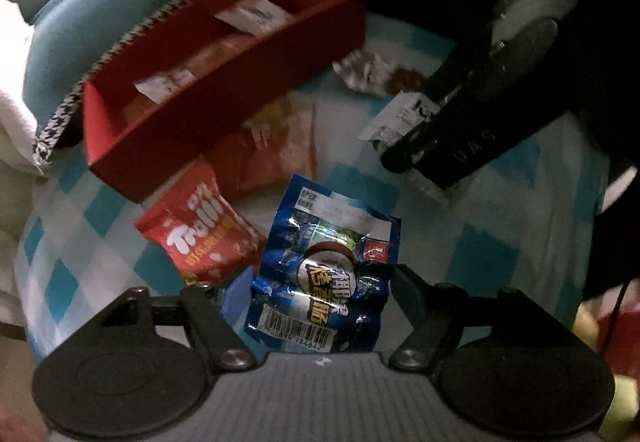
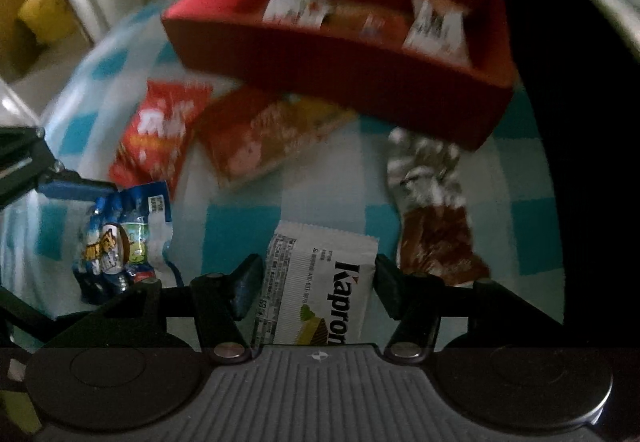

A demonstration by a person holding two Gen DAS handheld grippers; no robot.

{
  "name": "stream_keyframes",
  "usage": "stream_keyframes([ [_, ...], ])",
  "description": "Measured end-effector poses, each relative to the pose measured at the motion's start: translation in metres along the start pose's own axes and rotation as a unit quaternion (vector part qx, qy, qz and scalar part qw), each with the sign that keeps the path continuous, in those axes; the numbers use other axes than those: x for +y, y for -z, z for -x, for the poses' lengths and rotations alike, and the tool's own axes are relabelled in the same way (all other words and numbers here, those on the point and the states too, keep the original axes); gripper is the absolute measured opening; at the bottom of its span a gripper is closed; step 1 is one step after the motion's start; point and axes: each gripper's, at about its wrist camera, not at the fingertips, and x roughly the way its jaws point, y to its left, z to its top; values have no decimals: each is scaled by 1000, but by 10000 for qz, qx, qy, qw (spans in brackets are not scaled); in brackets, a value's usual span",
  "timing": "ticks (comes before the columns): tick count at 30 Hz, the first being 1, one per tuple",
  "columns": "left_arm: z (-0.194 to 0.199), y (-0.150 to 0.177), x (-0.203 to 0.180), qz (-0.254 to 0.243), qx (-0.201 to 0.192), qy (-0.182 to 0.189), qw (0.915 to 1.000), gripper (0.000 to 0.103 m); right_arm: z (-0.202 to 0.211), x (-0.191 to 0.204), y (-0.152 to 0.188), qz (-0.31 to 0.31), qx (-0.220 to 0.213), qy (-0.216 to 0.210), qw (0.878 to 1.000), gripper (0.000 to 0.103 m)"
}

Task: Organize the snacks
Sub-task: 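Carry the blue bag and Kaprons wafer over the red box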

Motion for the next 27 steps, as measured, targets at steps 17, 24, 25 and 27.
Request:
stream_keyframes([
  [17, 12, -26, 30, 562, -496, -459, 9961, 68, 28, -2, -34, -182, -673, -110, 9975, 67],
  [24, 14, -36, 40, 738, -626, -643, 9932, 68, 33, -8, -51, -263, -838, -77, 9961, 67],
  [25, 13, -37, 41, 765, -627, -666, 9929, 68, 33, -8, -54, -264, -853, -67, 9960, 67],
  [27, 12, -42, 43, 796, -641, -740, 9920, 69, 32, -9, -60, -261, -878, -58, 9958, 67],
])
